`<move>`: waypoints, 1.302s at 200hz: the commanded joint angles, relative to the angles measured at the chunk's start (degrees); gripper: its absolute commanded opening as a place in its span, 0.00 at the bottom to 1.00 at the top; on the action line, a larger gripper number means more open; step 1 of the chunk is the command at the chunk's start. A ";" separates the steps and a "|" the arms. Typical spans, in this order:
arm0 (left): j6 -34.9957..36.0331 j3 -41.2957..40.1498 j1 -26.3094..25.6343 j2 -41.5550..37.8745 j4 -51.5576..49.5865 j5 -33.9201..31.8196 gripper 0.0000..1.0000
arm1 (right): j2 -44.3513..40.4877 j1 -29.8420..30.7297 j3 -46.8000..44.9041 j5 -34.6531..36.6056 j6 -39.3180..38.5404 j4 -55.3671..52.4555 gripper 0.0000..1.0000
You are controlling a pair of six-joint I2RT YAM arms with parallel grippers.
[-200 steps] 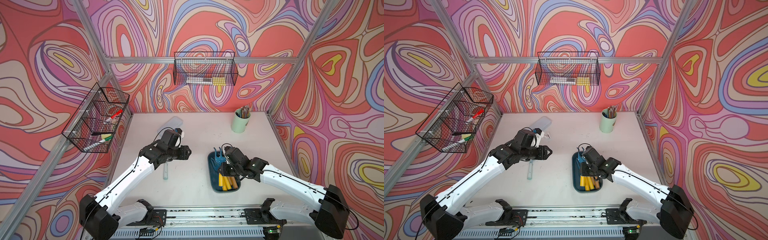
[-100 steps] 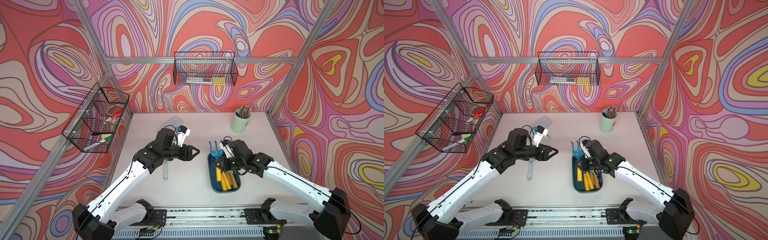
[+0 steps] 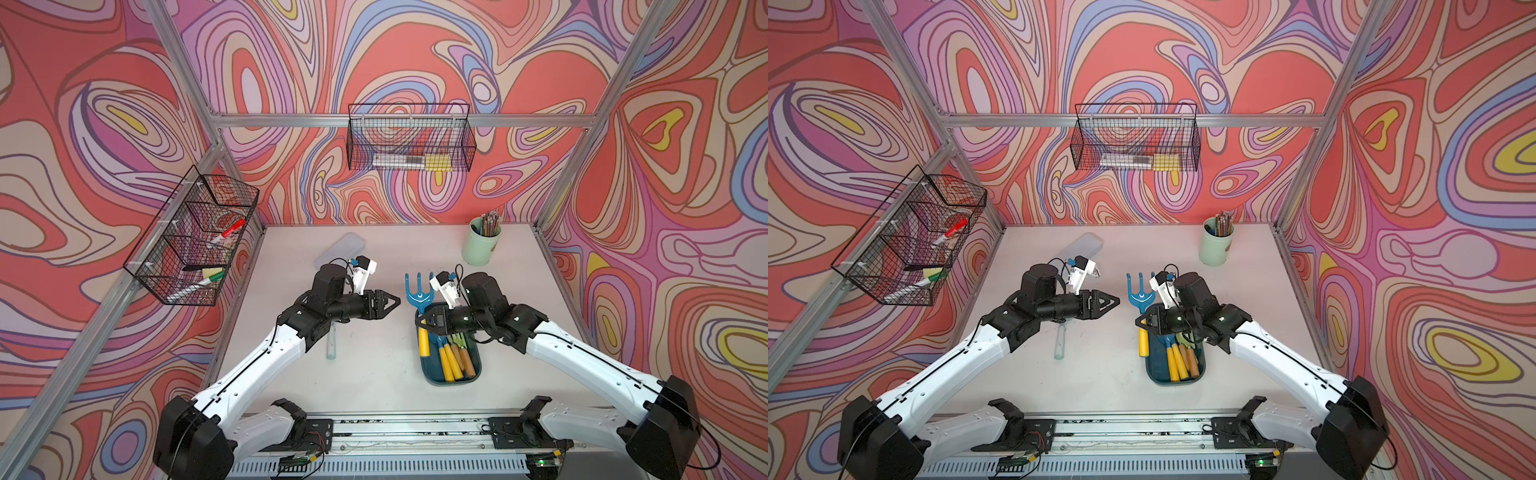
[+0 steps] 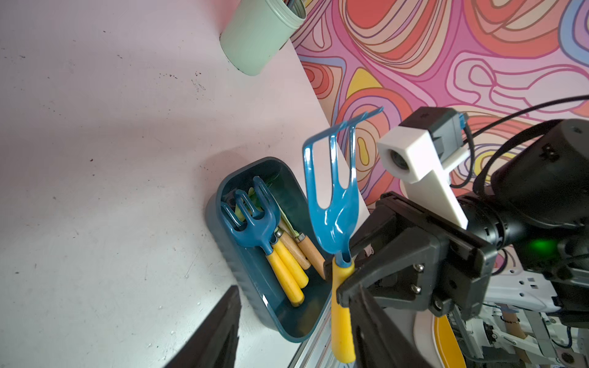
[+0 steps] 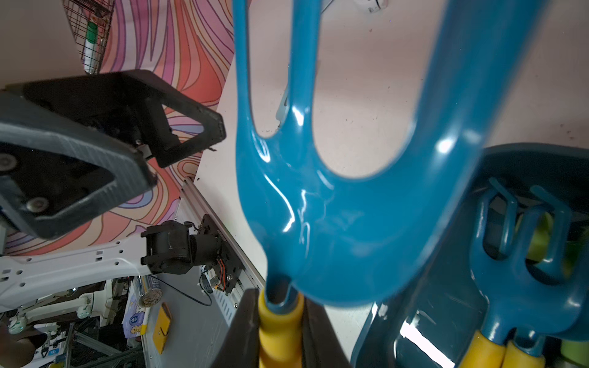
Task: Take the hand rake out of the storage box
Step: Pick up the rake from the storage box.
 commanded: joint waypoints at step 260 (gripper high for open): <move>-4.48 -2.33 0.27 5.93 12.40 8.72 0.16 | 3.82 3.19 -5.02 -4.85 4.59 14.02 0.00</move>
